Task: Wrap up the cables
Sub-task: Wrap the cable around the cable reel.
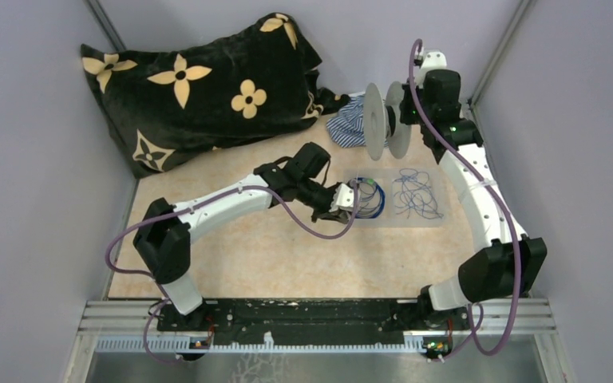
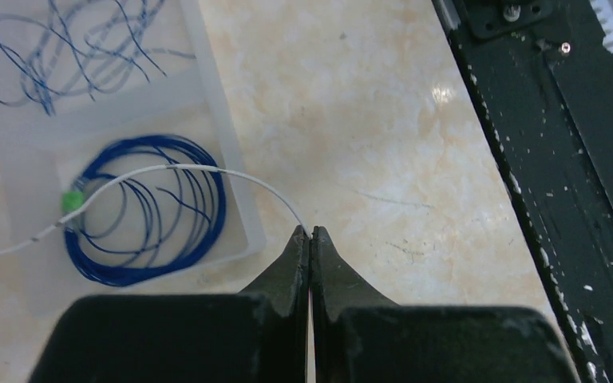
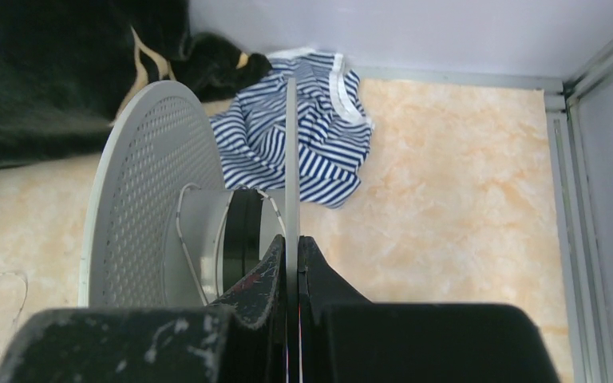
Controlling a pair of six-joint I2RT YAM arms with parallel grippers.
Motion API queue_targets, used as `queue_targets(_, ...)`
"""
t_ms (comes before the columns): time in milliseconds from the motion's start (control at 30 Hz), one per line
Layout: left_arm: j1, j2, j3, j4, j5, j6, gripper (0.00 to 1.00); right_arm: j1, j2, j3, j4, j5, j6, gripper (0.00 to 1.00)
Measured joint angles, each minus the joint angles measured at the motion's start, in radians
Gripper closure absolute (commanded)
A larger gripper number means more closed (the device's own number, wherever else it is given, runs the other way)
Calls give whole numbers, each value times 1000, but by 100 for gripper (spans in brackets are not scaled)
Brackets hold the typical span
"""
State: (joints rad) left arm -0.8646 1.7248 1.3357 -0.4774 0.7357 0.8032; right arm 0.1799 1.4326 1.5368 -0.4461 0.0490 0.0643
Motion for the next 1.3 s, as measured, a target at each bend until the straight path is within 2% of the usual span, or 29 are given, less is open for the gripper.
queue_targets(267,-32,15,224,-13,-2,-87,100,6,0,-96,52,8,-12,100)
queue_targets(433,-32,62,323,17,2,-205,100,14,-1,-132,64,8,-19,100)
queue_targets(800,-13,100,523,9,-2,-342,100,16,-33,-228,111,7,-52,100)
queue_targets(967,20,100,576,25,-1,-404,100,16,-62,-281,118,-16,-76,100)
queue_targets(1300,136,100,580,100,-2,-543,100,20,-142,-399,148,-113,-170,100)
